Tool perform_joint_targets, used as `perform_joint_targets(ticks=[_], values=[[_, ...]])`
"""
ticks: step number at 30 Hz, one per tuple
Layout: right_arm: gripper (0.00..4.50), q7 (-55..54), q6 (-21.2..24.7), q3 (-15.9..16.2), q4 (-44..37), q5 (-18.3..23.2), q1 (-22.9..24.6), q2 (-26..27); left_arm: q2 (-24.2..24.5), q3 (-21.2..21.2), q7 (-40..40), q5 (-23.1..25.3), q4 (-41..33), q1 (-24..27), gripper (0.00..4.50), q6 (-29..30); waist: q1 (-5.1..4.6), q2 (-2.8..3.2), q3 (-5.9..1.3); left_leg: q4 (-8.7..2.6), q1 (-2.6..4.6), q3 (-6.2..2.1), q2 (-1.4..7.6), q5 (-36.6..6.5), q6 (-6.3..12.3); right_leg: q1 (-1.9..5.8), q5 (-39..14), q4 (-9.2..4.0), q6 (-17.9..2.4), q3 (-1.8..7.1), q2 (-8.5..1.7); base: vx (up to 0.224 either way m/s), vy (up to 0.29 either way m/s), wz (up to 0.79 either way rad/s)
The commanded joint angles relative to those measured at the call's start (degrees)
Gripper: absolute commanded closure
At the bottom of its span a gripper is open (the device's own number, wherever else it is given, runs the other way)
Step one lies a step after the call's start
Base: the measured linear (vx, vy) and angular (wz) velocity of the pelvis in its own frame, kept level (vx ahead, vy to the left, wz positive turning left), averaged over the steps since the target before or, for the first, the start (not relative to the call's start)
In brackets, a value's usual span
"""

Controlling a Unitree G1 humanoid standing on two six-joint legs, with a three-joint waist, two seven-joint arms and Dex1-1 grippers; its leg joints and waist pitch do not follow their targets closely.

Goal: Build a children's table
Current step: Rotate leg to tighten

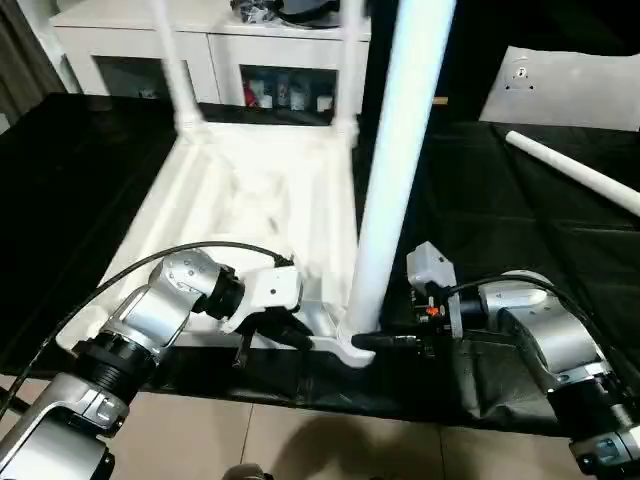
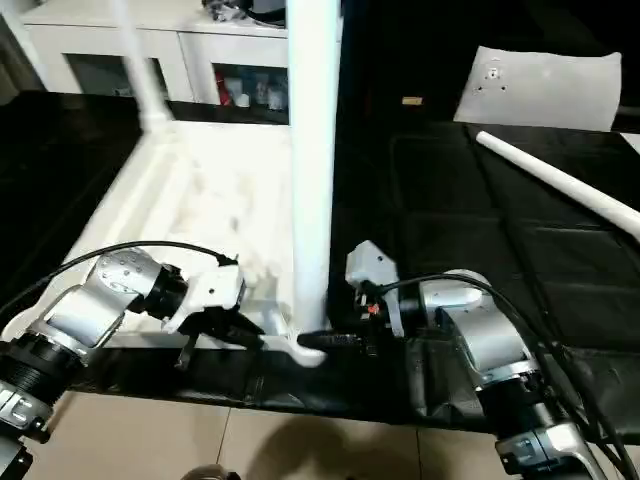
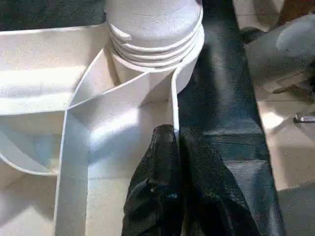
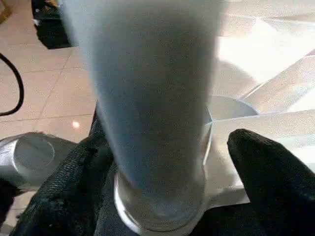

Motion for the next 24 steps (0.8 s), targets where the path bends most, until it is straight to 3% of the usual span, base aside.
perform_joint_targets(ticks=[1, 3, 9, 14, 15, 17, 22, 24], values=[[0.84, 1.6, -0.3, -0.1, 0.2, 1.3, -1.2, -0.3, 0.0, -2.0, -2.5, 0.2, -0.9, -1.0, 4.5, -1.3, -0.34, -0.56, -3.55, -3.41, 0.13, 0.19, 1.87, -11.3, 2.92, 3.2, -16.9, -4.05, -9.6, 2.61, -4.15, 0.0, 0.0, 0.0], [1.07, 2.1, 0.2, 0.0, 0.1, 1.6, -1.1, -0.3, 0.0, -2.1, -2.5, 0.3, -0.9, -0.9, 4.5, -1.3, -0.32, -0.32, -3.57, -3.42, 0.16, 0.15, 1.89, -11.2, 2.96, 3.17, -17.1, -4.04, -9.5, 2.59, -4.16, 0.0, 0.0, 0.0], [1.62, 3.6, 1.5, 0.3, -0.3, 2.8, -0.7, -0.4, 0.3, -2.2, -2.8, 0.4, -0.9, -0.6, 4.5, -1.7, -0.29, -0.35, -3.64, -3.37, 0.17, 0.18, 1.88, -10.8, 2.98, 3.15, -16.3, -4.02, -9.8, 2.54, -4.07, 0.0, 0.0, 0.0], [1.95, 4.2, 2.5, 0.5, -0.7, 3.4, -0.4, -0.6, 0.4, -2.1, -3.0, 0.4, -0.8, -0.4, 4.5, -1.6, -0.3, -0.7, -3.65, -3.31, 0.09, 0.25, 1.8, -10.5, 3.04, 3.25, -16.7, -4.07, -9.5, 2.54, -4.06, 0.0, 0.0, 0.0], [2.11, 4.4, 3.1, 0.6, -1.3, 3.7, -0.2, -0.6, 0.4, -2.1, -2.8, 0.5, -0.7, -0.4, 4.5, -1.8, -0.21, -0.33, -3.66, -3.32, 0.15, 0.18, 1.84, -10.4, 3.04, 3.17, -16.7, -4.0, -9.6, 2.53, -4.05, 0.0, 0.0, 0.0], [2.17, 4.4, 3.8, 0.7, -2.0, 4.1, 0.2, -0.5, 0.4, -2.0, -2.5, 0.4, -0.6, -0.4, 4.5, -1.7, -0.24, -0.57, -3.68, -3.3, 0.13, 0.22, 1.86, -10.4, 3.01, 3.19, -16.4, -4.0, -9.6, 2.54, -4.06, 0.0, 0.0, 0.0], [2.49, 4.2, 5.7, 0.9, -3.8, 5.0, 1.4, -0.1, 0.1, -1.6, -1.7, 0.3, -0.4, -0.2, 4.5, -1.2, -0.17, -0.21, -3.65, -3.33, 0.14, 0.19, 1.83, -10.4, 2.9, 3.18, -16.4, -3.99, -9.7, 2.55, -4.05, 0.0, 0.0, 0.0], [2.51, 2.9, 7.0, 0.8, -5.3, 5.8, 2.5, 0.6, -0.6, -1.1, 0.1, 0.4, -0.3, -0.1, 4.5, -0.1, -0.17, -0.4, -3.63, -3.36, 0.22, 0.19, 1.87, -10.7, 2.74, 3.13, -16.8, -4.07, -9.4, 2.56, -4.01, 0.0, 0.0, 0.0]])
